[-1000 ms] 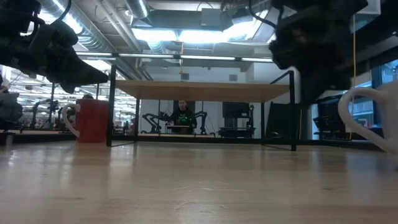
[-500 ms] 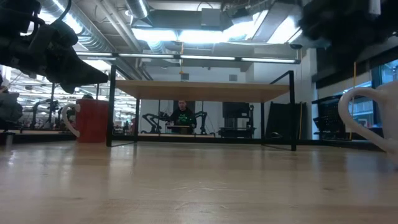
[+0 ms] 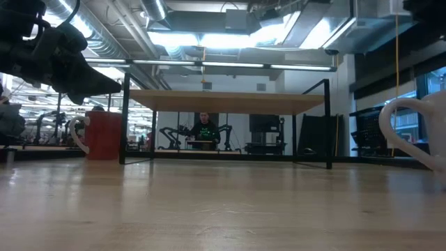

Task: Stack small to large cups/mugs on shelf
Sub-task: Put the gray mug on the shelf

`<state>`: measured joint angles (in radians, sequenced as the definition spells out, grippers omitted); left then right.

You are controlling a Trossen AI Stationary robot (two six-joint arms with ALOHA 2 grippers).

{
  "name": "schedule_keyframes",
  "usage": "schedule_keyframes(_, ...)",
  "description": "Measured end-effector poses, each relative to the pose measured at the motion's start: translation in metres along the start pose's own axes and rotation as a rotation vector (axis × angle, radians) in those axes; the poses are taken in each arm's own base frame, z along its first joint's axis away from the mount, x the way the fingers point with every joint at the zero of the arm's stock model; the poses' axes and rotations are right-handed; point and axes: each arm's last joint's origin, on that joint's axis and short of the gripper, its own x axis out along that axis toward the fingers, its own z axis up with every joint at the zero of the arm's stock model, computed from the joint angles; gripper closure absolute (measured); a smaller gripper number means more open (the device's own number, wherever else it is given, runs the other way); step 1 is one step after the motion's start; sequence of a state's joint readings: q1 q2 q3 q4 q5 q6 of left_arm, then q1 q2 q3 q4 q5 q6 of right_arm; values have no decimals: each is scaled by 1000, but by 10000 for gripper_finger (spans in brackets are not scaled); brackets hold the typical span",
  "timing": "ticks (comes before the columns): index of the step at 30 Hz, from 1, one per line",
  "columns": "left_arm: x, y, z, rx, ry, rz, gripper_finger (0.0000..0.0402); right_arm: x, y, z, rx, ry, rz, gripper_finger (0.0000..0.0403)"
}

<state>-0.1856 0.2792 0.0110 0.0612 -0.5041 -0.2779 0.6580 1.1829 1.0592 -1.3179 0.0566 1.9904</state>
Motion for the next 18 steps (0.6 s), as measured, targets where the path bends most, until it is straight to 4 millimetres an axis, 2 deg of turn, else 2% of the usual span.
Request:
schedule_keyframes(5, 0, 0, 0, 0, 0, 0, 367, 10, 9, -14, 38, 11, -3, 338)
schedule_keyframes(14, 0, 0, 0, 0, 0, 0, 366, 29, 24, -24, 78, -7, -37, 274)
schedule_keyframes(18, 0, 0, 0, 0, 0, 0, 366, 37, 27, -26, 90, -25, -69, 266)
